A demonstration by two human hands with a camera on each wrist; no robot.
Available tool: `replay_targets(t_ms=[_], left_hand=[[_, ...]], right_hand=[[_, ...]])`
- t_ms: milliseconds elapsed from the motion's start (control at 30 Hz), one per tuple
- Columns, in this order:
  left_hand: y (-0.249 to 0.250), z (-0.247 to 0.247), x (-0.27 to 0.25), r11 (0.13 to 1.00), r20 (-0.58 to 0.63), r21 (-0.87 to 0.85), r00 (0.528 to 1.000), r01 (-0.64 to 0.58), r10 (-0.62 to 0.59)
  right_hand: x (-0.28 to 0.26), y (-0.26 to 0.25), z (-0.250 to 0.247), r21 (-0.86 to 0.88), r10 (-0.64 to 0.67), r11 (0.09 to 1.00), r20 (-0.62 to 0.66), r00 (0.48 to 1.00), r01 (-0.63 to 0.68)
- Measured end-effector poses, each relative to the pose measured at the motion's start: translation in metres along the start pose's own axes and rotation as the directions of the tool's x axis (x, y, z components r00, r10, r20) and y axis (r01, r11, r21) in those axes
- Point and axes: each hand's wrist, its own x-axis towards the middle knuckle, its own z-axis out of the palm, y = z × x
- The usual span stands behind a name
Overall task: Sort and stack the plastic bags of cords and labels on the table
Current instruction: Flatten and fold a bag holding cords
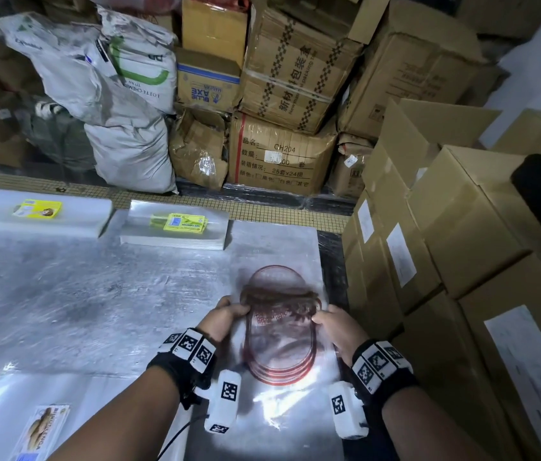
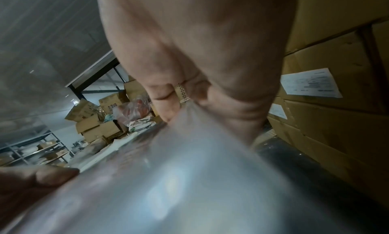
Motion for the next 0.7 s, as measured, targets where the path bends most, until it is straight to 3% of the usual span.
replay_targets(t_ms=[100,233,400,567,700], left_hand=[[-0.004,-0.009,0.001,0.992,0.069,-0.125,0.997,-0.010,0.019],[-0.005,-0.014,0.006,0.972,0.072,-0.232,0.996,-0.034,0.052],[-0.008,-0.019,0.008,0.943,0.088,-0.328,0.996,0.059,-0.032],[-0.006,-0.023,0.009,0.990,0.010,-0.038,0.991,-0.135,0.135],[-0.008,-0.028,0.010,0.986,0.021,-0.029,0.986,-0.165,0.165]], right_hand=[[-0.005,0.002,0.002,0.087,-0.031,0.996,-0.012,0.999,0.032],[-0.010,0.009,0.009,0.169,-0.019,0.985,-0.008,1.000,0.020],[-0.012,0.012,0.020,0.253,-0.017,0.967,-0.016,1.000,0.020],[-0.015,0.013,0.018,0.414,0.063,0.909,-0.011,0.998,-0.053],[-0.018,0.016,0.017,0.424,0.057,0.904,0.014,0.998,-0.058]])
